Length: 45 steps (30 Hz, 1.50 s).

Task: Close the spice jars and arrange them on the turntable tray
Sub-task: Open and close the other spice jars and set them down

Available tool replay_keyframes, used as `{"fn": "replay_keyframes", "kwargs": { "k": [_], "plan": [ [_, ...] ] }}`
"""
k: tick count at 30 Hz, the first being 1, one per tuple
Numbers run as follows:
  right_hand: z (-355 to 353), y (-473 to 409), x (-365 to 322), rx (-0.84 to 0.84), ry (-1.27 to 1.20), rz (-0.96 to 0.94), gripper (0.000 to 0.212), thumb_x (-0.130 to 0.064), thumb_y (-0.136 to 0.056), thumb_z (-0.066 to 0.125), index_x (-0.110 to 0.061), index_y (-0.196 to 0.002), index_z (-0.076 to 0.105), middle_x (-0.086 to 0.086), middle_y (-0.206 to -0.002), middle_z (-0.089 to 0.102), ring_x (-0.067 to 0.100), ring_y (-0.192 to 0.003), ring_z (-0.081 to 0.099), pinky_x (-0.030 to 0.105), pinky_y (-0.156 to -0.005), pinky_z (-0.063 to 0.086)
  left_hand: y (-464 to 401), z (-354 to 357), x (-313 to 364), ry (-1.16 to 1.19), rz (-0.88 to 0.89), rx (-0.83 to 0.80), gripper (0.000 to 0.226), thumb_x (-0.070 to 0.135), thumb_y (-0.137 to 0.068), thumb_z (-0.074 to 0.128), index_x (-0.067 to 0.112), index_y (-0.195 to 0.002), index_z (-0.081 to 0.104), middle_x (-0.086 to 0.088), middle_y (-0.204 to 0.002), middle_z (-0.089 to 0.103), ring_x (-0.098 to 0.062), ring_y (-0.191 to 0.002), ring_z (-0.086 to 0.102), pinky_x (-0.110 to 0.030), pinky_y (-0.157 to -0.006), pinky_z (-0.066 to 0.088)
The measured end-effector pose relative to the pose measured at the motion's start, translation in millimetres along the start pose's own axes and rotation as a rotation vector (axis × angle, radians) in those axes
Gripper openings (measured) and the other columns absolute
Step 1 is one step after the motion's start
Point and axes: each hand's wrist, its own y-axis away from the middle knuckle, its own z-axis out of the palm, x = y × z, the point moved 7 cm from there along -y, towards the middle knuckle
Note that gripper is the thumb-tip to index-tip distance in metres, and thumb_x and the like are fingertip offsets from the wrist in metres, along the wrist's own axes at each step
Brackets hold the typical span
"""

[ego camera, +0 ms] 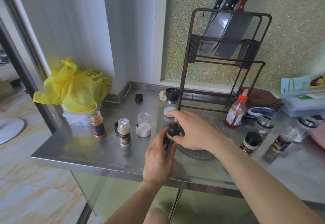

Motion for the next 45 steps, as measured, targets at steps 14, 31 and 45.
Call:
{"fn": "replay_keyframes", "kwargs": {
  "k": [14,31,45],
  "plan": [
    [14.5,2.3,6.8,0.175,-0.082,0.069,0.037,-0.028,-0.085,0.071,-0.020,-0.120,0.066,-0.005,-0.093,0.074,0.018,-0.088,0.068,0.034,-0.083,0.054,-2.0,-4.4,-5.7,0.042,-0.083,0.064,0.038,0.026,-0.089,0.074,0.023,-0.124,0.058,0.020,-0.092,0.062,-0.006,-0.092,0.063,-0.021,-0.077,0.044],
    [18.1,11.1,-9.4,0.278,-0.046,0.165,0.032,-0.035,-0.089,0.075,-0.022,-0.113,0.059,-0.004,-0.114,0.068,0.018,-0.106,0.065,0.027,-0.086,0.047,-2.7,-4.0,-1.4,0.061,-0.113,-0.001,0.037,0.026,-0.090,0.073,0.018,-0.121,0.056,0.002,-0.106,0.074,-0.016,-0.099,0.071,-0.032,-0.082,0.055],
    [-3.7,-21.3,-54.8,0.323,-0.176,0.017,0.019,-0.034,-0.091,0.070,-0.025,-0.107,0.064,-0.012,-0.107,0.062,0.013,-0.100,0.062,0.032,-0.085,0.049,20.2,-133.3,-34.1,-0.008,-0.064,0.494,0.023,0.004,-0.090,0.070,0.020,-0.102,0.059,0.007,-0.091,0.056,-0.008,-0.089,0.055,-0.020,-0.083,0.044]
  ]
}}
